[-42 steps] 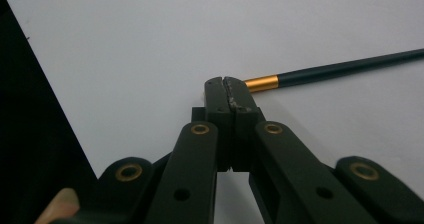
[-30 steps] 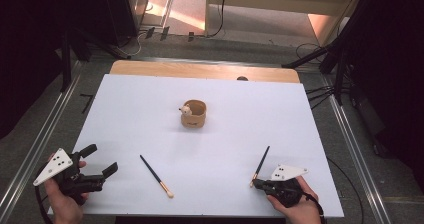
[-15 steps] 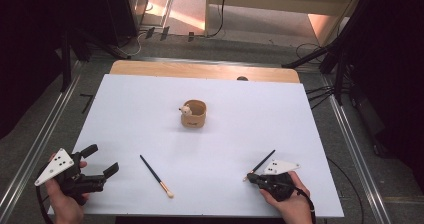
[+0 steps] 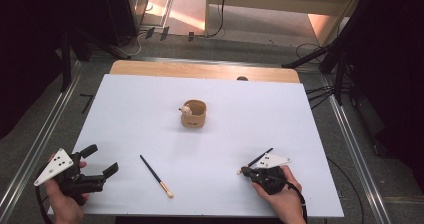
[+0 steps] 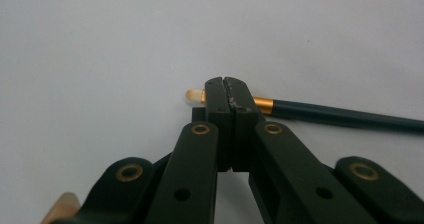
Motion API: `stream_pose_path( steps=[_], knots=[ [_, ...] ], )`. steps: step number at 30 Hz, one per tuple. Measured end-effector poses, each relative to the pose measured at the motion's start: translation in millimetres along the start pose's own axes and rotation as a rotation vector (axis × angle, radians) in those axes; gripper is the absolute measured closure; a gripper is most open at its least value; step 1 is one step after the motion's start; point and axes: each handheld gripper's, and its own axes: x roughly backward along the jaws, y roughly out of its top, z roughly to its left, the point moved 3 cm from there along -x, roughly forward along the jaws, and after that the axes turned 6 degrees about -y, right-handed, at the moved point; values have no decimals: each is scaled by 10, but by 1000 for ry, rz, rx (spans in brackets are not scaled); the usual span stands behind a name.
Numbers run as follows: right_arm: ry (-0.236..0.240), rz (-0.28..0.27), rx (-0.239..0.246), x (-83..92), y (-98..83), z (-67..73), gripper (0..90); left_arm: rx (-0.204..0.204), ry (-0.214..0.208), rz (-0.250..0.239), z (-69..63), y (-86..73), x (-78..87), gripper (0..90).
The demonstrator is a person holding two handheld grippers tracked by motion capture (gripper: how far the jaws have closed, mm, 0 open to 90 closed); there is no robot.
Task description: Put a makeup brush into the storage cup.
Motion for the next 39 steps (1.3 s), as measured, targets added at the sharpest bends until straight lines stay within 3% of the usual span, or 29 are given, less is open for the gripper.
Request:
stream_pose_path(
  steps=[21, 32, 39],
  knots=[
    [-39, -38, -16, -170, 187, -46, 900, 0, -1, 2, 7, -2, 4, 0],
    [-53, -60, -78, -310, 342, -98, 900, 1, -4, 0, 6, -3, -4, 0],
    [-73, -58, -78, -398, 449, -139, 900, 4, -5, 0, 13, -6, -2, 0]
  ],
)
